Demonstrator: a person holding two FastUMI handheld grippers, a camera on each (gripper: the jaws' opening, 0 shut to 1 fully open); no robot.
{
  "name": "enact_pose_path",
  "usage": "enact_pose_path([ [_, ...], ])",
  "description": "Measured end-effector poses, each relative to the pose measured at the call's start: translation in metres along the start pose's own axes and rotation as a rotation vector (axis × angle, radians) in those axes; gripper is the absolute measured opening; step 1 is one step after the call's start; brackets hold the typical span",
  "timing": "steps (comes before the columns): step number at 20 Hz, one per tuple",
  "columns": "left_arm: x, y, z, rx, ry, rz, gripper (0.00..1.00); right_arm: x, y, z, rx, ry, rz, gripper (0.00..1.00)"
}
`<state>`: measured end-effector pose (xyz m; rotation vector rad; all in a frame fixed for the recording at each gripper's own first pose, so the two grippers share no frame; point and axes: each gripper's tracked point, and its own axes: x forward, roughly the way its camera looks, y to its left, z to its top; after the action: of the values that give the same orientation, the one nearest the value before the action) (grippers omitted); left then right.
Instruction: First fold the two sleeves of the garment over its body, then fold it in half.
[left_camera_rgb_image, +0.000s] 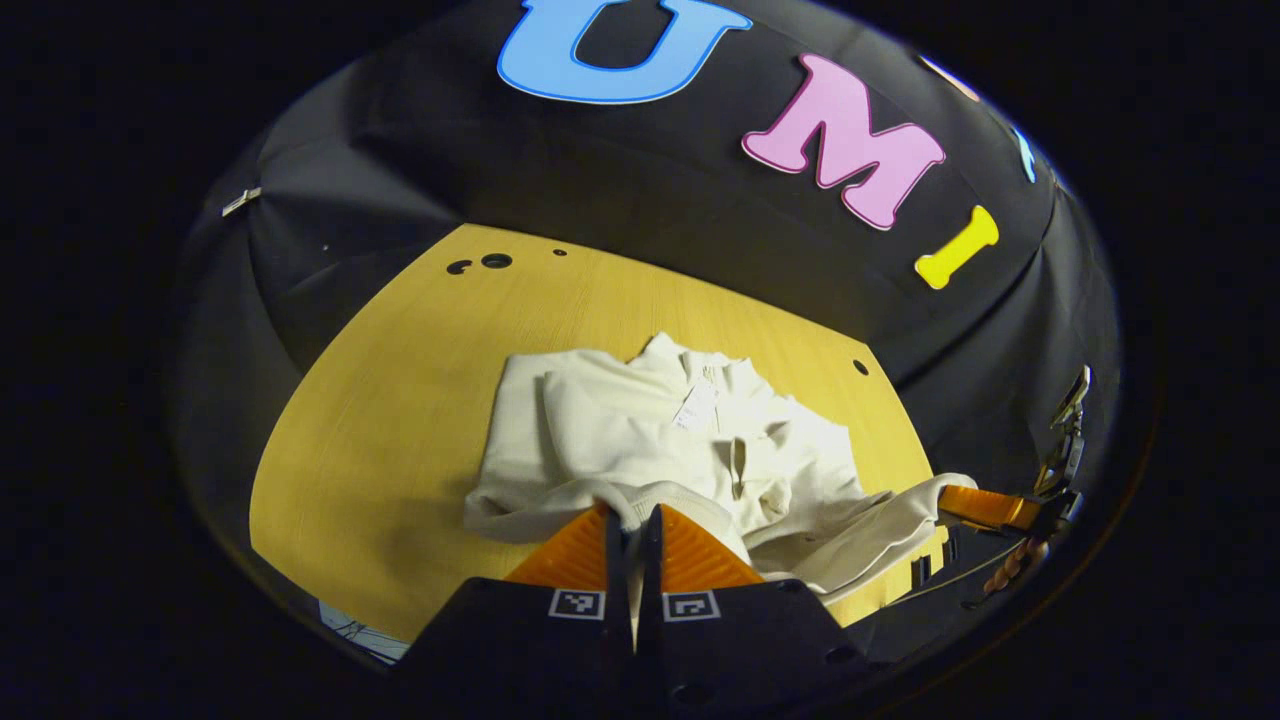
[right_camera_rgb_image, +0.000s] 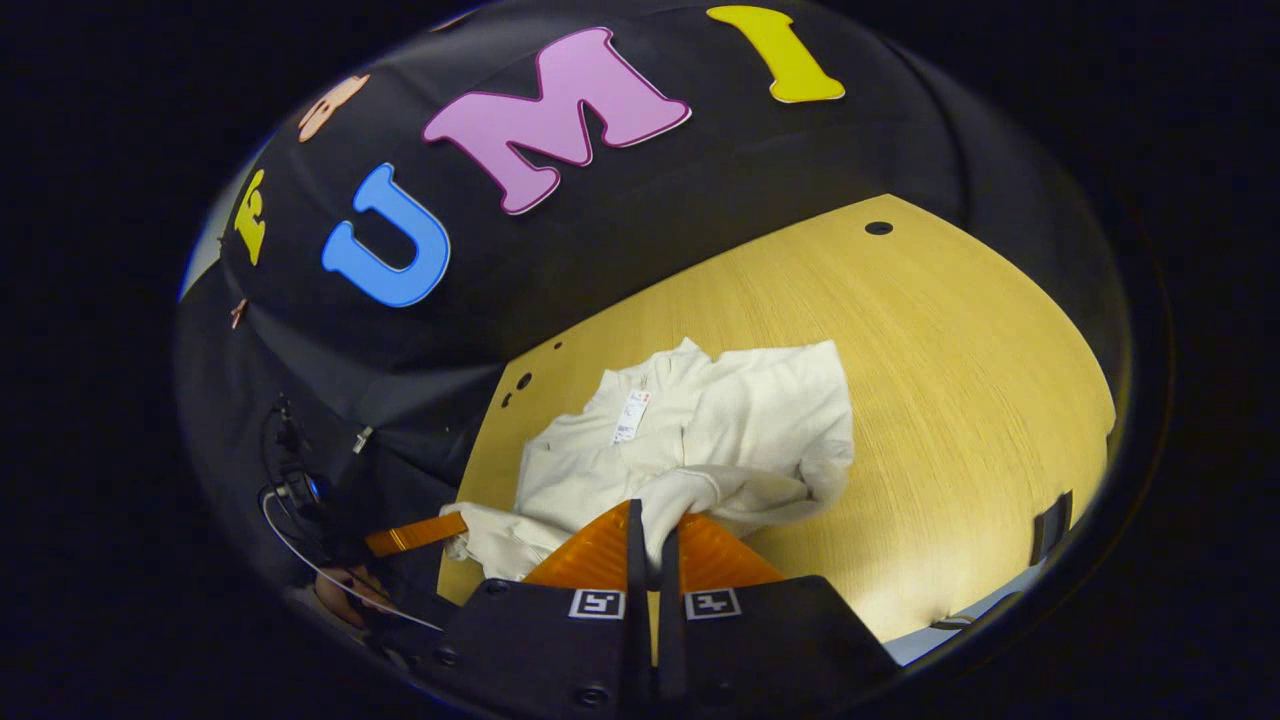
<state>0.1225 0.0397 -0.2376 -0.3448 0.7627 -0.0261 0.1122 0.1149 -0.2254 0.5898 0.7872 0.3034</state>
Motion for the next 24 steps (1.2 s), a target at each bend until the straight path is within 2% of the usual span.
enact_pose_path([
  [6, 0.039, 0.010, 0.042, -0.097, -0.032, 0.026, 0.07, 0.043, -0.024, 0.037, 0.036, -0.044, -0.071, 0.07],
  [12, 0.082, 0.031, 0.054, -0.165, -0.018, 0.082, 0.07, 0.090, -0.062, 0.056, 0.067, -0.056, -0.144, 0.07],
  [17, 0.116, 0.044, 0.049, -0.201, 0.047, 0.133, 0.07, 0.133, -0.085, 0.049, 0.064, -0.013, -0.192, 0.07],
  [24, 0.157, 0.050, 0.044, -0.147, 0.091, 0.210, 0.07, 0.172, -0.109, 0.029, 0.024, 0.062, -0.246, 0.07],
])
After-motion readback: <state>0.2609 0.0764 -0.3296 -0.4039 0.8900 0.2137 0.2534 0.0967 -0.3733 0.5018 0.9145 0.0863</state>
